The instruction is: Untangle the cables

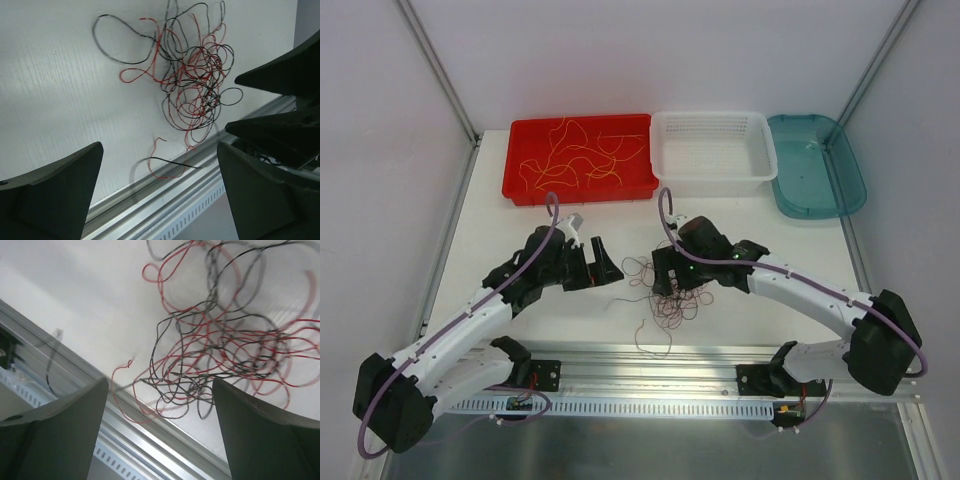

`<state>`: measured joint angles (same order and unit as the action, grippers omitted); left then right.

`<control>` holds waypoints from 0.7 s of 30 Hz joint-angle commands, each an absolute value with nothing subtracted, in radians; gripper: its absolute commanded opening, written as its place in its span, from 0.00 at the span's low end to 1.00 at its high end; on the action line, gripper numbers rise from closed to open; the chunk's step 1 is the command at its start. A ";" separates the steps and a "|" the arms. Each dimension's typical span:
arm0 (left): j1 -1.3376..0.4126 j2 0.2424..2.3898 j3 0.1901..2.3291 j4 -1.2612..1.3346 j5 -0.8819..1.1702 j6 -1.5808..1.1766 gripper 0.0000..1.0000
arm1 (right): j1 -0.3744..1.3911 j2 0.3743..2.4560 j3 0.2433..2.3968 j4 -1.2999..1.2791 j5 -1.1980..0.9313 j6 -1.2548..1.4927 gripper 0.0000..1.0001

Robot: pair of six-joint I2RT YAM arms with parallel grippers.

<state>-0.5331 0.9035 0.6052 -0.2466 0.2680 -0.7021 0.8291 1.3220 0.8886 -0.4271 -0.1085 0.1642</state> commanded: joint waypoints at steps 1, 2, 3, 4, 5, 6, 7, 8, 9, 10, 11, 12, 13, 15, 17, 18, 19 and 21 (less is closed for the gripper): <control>-0.584 0.906 0.613 -0.225 0.186 -0.770 0.99 | 0.838 1.266 0.966 -0.419 -0.008 0.170 0.89; -0.612 0.917 0.621 -0.224 0.175 -0.775 0.99 | 0.838 1.250 0.983 -0.461 0.050 0.169 0.89; -0.624 0.931 0.630 -0.224 0.164 -0.776 0.99 | 0.836 1.240 0.989 -0.485 0.117 0.161 0.89; -0.641 0.965 0.641 -0.222 0.155 -0.776 0.99 | 0.835 1.218 0.995 -0.503 0.144 0.131 0.88; -0.669 0.985 0.666 -0.222 0.135 -0.776 0.99 | 0.831 1.210 1.000 -0.520 0.167 0.115 0.89; -0.687 1.008 0.681 -0.224 0.124 -0.776 0.99 | 0.818 1.207 1.008 -0.547 0.191 0.095 0.87; -0.704 1.056 0.714 -0.222 0.118 -0.776 0.99 | 0.801 1.206 1.011 -0.557 0.192 0.080 0.86; -0.718 1.084 0.730 -0.222 0.109 -0.776 0.99 | 0.781 1.207 1.011 -0.566 0.187 0.054 0.85; -0.753 1.112 0.748 -0.224 0.089 -0.778 0.99 | 0.740 1.209 1.011 -0.563 0.155 0.040 0.81; -0.770 1.165 0.784 -0.222 0.080 -0.779 0.99 | 0.721 1.216 1.011 -0.554 0.132 0.023 0.79; -0.787 1.193 0.804 -0.222 0.071 -0.782 0.99 | 0.706 1.227 1.014 -0.533 0.106 -0.033 0.77; -0.814 1.219 0.819 -0.222 0.049 -0.787 0.98 | 0.683 1.236 1.017 -0.523 0.060 -0.058 0.75; -0.828 1.268 0.850 -0.222 0.040 -0.793 0.98 | 0.675 1.253 1.038 -0.517 0.042 -0.092 0.74; -0.850 1.334 0.877 -0.224 0.008 -0.810 0.96 | 0.660 1.324 1.066 -0.514 0.011 -0.168 0.72; -0.877 1.374 0.903 -0.224 0.005 -0.830 0.95 | 0.646 1.395 1.100 -0.491 -0.053 -0.199 0.70; -0.882 1.393 0.910 -0.224 0.005 -0.836 0.95 | 0.631 1.420 1.109 -0.480 -0.084 -0.215 0.68; -0.890 1.422 0.916 -0.224 0.005 -0.842 0.94 | 0.626 1.443 1.117 -0.471 -0.090 -0.216 0.66; -0.896 1.445 0.913 -0.222 0.005 -0.870 0.92 | 0.623 1.514 1.144 -0.445 -0.109 -0.224 0.64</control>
